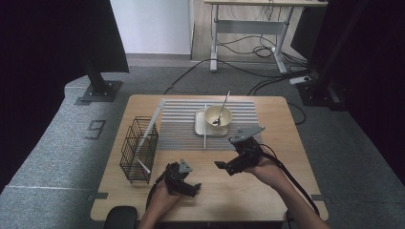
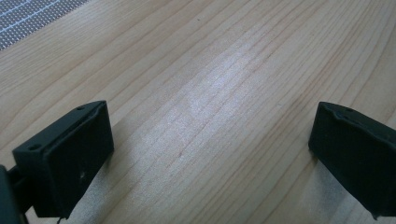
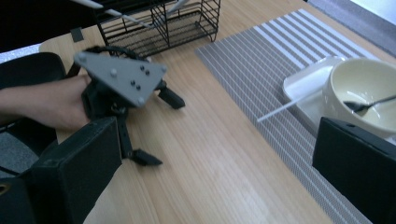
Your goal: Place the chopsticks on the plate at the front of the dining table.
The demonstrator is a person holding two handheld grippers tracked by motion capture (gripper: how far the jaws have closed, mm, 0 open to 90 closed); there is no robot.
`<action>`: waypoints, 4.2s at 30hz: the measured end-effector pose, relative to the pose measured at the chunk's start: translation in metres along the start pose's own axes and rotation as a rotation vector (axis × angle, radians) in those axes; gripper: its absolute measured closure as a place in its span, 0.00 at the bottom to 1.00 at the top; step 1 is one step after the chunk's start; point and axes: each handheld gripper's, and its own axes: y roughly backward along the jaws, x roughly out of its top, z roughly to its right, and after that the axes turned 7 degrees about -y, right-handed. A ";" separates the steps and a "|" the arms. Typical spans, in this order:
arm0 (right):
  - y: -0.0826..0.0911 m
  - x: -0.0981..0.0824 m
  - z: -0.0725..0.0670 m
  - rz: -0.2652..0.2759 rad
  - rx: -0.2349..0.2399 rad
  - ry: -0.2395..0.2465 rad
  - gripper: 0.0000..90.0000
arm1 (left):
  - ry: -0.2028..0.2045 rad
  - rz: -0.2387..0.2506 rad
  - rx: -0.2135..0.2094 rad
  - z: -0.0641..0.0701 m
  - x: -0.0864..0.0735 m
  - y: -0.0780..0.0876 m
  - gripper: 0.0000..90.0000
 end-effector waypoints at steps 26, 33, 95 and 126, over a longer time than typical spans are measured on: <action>-0.055 0.079 -0.050 -0.015 0.126 0.086 0.02 | 0.005 -0.003 0.009 0.001 0.000 0.000 0.00; -0.072 0.097 -0.071 -0.037 0.170 0.116 0.02 | 0.007 -0.004 0.009 0.001 0.000 0.000 0.00; -0.150 0.116 -0.095 -0.053 0.058 0.272 0.48 | 0.009 -0.004 0.012 0.003 0.000 0.000 0.00; -0.153 0.103 -0.088 0.011 0.130 0.245 0.93 | 0.015 -0.006 0.018 0.004 0.001 0.000 0.00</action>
